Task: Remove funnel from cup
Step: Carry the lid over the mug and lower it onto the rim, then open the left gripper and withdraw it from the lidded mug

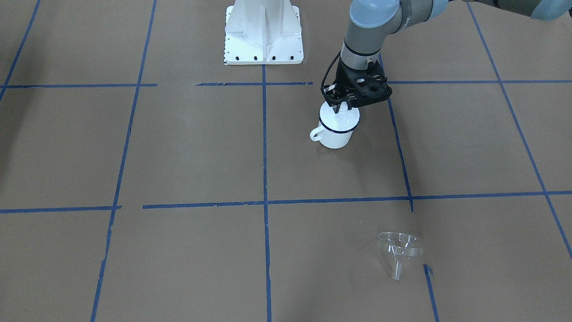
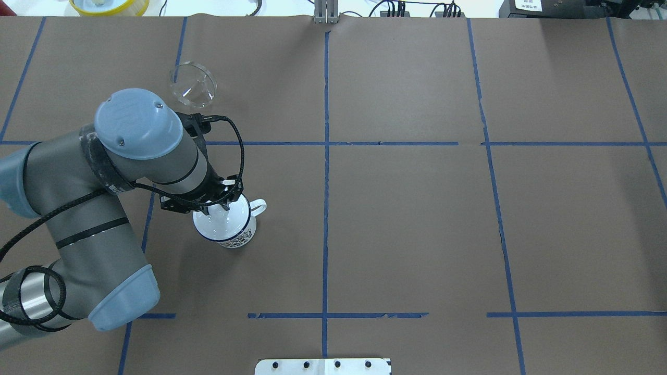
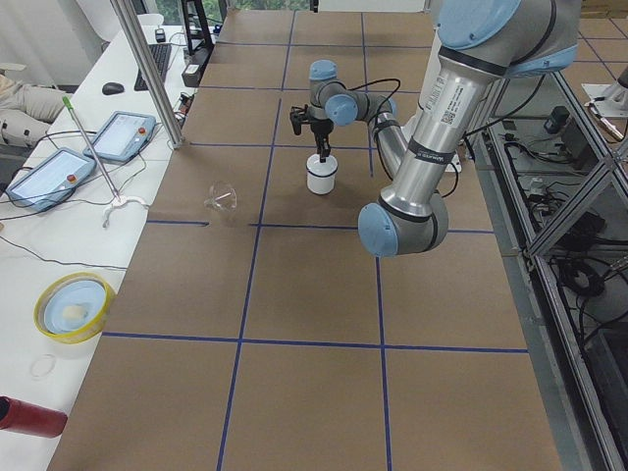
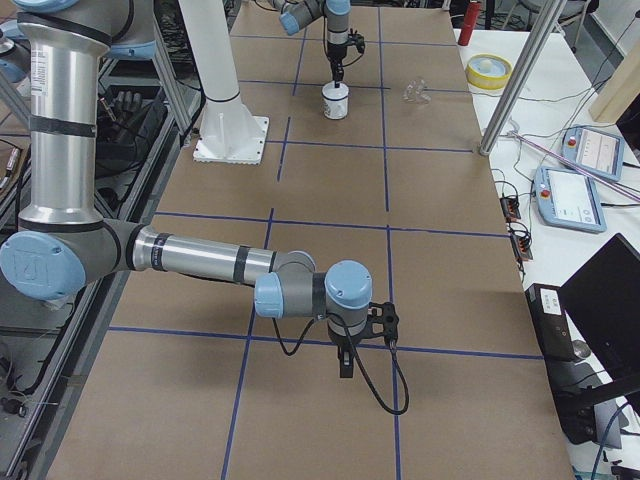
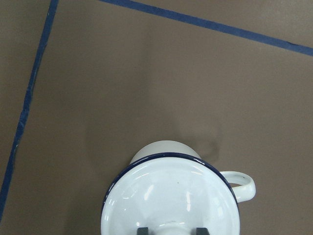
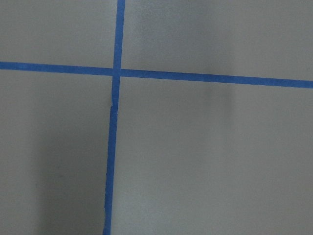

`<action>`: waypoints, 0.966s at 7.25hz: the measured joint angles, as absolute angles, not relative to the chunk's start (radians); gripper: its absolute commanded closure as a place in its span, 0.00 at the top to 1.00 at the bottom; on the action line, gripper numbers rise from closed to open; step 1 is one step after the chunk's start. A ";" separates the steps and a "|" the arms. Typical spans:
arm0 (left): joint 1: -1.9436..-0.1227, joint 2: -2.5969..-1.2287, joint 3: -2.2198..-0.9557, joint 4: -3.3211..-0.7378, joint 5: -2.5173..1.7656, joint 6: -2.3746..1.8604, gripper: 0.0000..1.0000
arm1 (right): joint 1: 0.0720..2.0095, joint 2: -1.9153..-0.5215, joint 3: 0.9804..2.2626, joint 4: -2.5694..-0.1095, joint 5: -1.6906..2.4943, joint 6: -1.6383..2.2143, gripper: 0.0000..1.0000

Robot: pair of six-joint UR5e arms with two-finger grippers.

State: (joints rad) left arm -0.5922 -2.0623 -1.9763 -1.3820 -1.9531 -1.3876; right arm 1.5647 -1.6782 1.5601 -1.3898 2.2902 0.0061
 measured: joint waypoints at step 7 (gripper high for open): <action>-0.649 -2.025 -2.052 -1.395 -1.956 -1.288 1.00 | 1.565 -1.678 1.560 -1.390 2.290 0.006 1.00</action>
